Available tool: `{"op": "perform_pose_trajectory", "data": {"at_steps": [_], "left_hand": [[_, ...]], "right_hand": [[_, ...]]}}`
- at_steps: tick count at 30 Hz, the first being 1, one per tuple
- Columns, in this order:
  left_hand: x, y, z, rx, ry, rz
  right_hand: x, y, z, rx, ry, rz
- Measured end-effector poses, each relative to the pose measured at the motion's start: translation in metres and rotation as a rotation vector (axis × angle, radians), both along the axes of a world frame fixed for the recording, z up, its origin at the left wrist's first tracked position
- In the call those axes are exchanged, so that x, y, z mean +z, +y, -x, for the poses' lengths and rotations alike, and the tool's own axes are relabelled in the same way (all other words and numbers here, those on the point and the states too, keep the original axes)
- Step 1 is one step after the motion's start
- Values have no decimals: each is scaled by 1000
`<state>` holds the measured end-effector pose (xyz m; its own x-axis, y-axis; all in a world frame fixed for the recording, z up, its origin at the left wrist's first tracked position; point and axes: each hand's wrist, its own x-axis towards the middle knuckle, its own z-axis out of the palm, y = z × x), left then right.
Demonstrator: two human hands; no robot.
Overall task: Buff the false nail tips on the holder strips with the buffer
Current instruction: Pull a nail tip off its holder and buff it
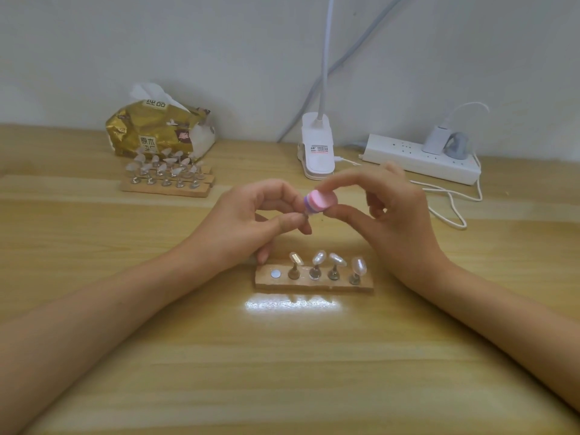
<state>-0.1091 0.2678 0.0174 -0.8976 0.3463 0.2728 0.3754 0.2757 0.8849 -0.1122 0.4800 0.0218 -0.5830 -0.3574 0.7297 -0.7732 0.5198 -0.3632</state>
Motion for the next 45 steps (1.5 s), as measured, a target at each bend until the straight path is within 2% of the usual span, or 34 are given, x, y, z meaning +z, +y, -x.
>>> {"op": "perform_pose_trajectory", "data": {"at_steps": [3, 6, 14, 20, 27, 32, 38, 42, 45], "left_hand": [[0, 0, 0, 3, 5, -7], [0, 0, -1, 4, -5, -10], [1, -1, -2, -1, 16, -53], [1, -1, -2, 37, 37, -62], [2, -1, -3, 89, 34, -70], [2, 0, -2, 103, 23, -51], [6, 4, -6, 109, -1, -55], [5, 4, -4, 123, -10, -51], [6, 5, -6, 127, -9, -66]], "right_hand": [[-1, -4, -2, 71, 109, -104], [0, 6, 4, -7, -29, 48], [-1, 8, 0, 31, -214, 195], [1, 11, -2, 24, -325, 257], [1, 10, -2, 52, -361, 243], [1, 8, -2, 68, -275, 142], [4, 1, -4, 66, -15, -85], [4, 2, -2, 6, -37, -48], [2, -4, -4, 55, 53, -104]]}}
